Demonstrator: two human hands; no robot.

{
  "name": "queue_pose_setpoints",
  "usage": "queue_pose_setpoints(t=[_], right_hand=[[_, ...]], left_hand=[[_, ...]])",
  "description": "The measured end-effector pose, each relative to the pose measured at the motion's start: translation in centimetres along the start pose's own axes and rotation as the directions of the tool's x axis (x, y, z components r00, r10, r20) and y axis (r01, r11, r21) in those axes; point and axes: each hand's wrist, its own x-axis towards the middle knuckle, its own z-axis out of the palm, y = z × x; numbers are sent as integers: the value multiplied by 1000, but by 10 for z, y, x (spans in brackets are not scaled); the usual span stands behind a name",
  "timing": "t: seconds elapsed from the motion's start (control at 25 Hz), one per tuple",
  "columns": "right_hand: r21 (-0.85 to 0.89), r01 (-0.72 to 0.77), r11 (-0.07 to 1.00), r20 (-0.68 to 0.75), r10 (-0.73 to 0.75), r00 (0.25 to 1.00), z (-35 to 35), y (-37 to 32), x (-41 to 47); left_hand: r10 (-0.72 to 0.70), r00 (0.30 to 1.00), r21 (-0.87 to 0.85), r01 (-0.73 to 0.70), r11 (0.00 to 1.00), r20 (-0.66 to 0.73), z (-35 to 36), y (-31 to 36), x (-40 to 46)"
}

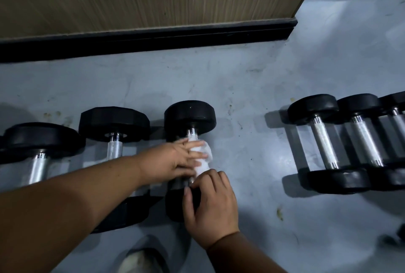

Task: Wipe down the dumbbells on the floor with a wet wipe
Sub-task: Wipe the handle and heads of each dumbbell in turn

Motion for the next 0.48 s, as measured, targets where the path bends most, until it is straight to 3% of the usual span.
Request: queue_pose_setpoints(t=[0.2, 0.28, 0.48], right_hand=[[-38, 6, 999, 53, -4, 999, -1, 1, 1], [-22, 7, 1000, 68, -6, 998, -2, 2, 0], [-51, 17, 999, 105, -11, 994, -3, 2, 0]], left_hand=[[-124, 985, -37, 120, 992, -117, -6, -6, 11], [-115, 979, -28, 112, 993, -166, 12, 6, 4], [-64, 990, -168, 42, 985, -129, 33, 17, -6]])
